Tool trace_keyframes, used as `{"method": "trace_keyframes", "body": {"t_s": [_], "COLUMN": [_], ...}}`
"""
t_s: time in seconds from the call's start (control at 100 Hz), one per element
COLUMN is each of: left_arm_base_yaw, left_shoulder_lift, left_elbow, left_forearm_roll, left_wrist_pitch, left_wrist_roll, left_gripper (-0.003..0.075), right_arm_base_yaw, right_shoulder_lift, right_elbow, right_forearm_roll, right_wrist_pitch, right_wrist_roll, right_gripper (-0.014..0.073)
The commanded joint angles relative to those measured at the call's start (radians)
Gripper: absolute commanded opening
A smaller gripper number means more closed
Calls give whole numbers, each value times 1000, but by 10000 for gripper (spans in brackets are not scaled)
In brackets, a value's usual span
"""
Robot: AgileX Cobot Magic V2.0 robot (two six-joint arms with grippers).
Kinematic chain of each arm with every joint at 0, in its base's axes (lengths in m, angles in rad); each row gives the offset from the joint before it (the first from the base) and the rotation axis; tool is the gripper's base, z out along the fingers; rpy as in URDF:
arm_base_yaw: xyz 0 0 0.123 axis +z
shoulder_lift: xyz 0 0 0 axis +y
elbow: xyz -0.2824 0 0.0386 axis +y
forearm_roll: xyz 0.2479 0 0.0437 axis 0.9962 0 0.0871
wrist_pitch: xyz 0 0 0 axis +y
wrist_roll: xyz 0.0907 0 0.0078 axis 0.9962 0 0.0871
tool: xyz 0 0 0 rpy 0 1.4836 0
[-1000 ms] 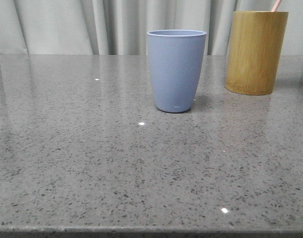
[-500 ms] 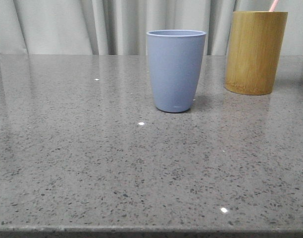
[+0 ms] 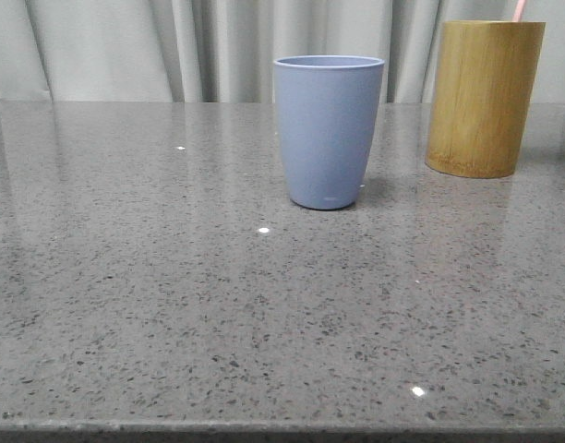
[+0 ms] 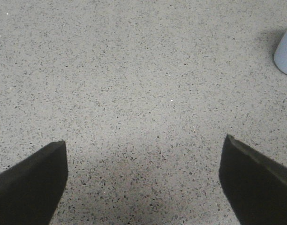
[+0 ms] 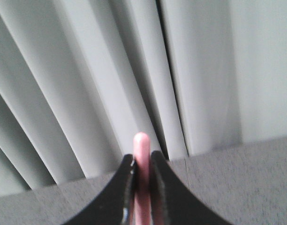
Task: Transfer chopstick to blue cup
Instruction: 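Lift the pink straw and lower it into the blue cup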
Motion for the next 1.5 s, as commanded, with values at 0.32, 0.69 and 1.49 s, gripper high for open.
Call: {"method": "trace_keyframes", "body": {"t_s": [0.32, 0.69, 1.49], "left_arm_base_yaw": [2, 2, 2], "left_shoulder_lift": [-6, -6, -6], "left_elbow": [-25, -25, -25], "left_forearm_roll": [-16, -16, -16], "left_wrist_pitch": [-68, -68, -68], "left_wrist_roll": [-8, -8, -8], "left_gripper": [629, 629, 629], "right_arm_base_yaw": [56, 281, 379], "right_shoulder_lift": [-207, -134, -25], "right_elbow": [-151, -159, -158], "right_forearm_roll": [-20, -20, -20], "right_wrist_pitch": [18, -35, 194], "right_wrist_roll": [15, 32, 32], "right_gripper": [-67, -67, -57]}}
